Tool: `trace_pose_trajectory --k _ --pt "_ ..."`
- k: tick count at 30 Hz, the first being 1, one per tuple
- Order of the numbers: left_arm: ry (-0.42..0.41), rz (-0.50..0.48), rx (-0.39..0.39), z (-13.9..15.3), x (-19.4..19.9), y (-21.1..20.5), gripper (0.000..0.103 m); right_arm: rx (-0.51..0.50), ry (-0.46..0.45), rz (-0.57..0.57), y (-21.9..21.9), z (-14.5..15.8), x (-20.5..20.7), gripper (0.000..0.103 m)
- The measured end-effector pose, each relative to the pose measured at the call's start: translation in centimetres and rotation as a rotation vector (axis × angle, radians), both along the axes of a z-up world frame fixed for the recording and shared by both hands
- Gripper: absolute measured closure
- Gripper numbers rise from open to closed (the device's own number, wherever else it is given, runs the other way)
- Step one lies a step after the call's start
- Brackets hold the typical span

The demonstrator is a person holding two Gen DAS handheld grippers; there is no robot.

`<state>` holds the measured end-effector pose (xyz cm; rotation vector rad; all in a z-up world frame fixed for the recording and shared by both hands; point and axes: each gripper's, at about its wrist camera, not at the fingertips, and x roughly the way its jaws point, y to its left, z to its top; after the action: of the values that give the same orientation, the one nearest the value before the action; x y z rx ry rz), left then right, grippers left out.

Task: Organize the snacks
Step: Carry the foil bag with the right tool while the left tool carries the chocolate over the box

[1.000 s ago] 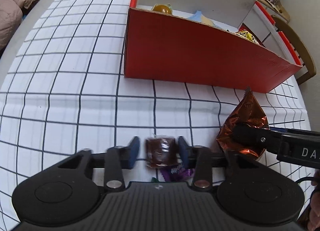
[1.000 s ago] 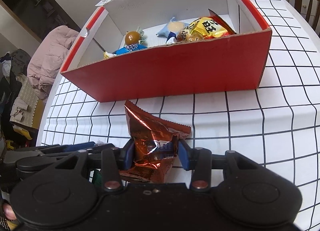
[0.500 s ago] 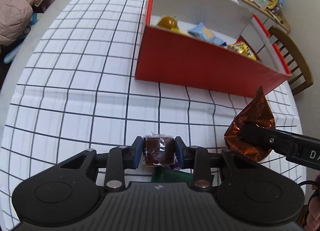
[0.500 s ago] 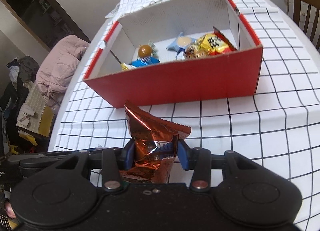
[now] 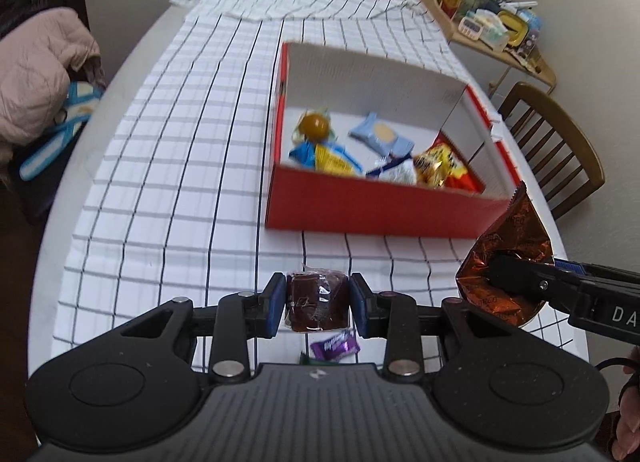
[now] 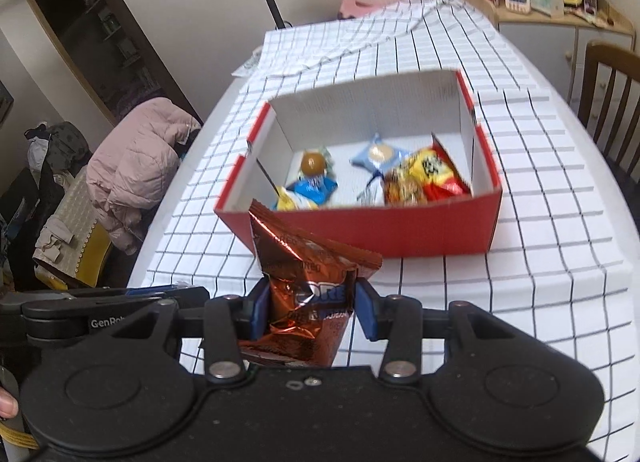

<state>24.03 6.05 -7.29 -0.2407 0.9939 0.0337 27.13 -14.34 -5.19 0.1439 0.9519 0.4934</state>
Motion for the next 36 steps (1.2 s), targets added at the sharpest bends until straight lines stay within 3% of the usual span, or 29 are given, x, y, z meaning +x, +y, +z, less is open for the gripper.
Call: trace_pose_trajectory --k 15,22,36 --pt "-0.096 -0.028 0.051 5.4 5.9 -1.2 0.069 -0.02 -0.128 -0.021 -0.3 4.9 6.3 0.06" --pt "-0.065 -0.009 0.054 4.5 10.3 -1.3 0.069 -0.035 -0.12 -0.037 -0.2 3.8 10.4 0.06" --pt "0.025 -0.005 0.072 -0.1 17.0 -2.3 0.069 -0.064 -0.03 -0.026 0.7 -1.4 17.5 0.06"
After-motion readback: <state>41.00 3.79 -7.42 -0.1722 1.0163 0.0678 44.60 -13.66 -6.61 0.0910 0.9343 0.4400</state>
